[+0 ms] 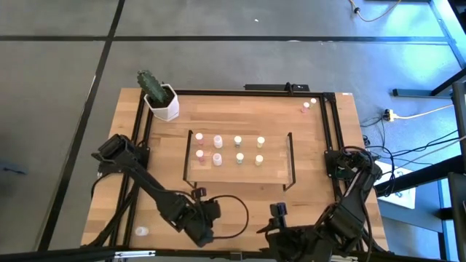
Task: Pick and place medicine bottles onto shelf by color
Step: Put the blue pill bottle on the shelf aligned with the other blue pill bottles
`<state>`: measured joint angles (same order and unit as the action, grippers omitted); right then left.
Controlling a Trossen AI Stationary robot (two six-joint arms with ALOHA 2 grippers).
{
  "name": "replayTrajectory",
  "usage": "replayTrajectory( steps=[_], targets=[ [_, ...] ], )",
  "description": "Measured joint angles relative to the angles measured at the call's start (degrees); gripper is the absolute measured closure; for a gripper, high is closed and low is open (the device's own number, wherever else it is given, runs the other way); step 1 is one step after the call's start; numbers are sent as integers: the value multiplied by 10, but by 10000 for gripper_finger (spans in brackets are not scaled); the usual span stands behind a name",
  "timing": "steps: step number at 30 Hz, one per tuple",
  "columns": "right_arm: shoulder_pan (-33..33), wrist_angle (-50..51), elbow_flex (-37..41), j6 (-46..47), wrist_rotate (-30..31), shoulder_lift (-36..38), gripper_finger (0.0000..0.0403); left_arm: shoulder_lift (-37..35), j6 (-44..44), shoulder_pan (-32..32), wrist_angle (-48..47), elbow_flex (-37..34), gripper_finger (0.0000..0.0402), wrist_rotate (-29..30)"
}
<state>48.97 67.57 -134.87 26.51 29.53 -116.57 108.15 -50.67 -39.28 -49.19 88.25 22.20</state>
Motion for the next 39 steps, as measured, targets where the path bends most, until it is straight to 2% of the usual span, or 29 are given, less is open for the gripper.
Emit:
replayTrajectory(
  steps=[20,39],
  targets=[
    [0,-5,0,1,-12,0,196,66,-2,9,20,-1,299,-17],
    [0,-5,0,1,-12,0,196,67,5,45,19,-1,298,-48]
  ],
)
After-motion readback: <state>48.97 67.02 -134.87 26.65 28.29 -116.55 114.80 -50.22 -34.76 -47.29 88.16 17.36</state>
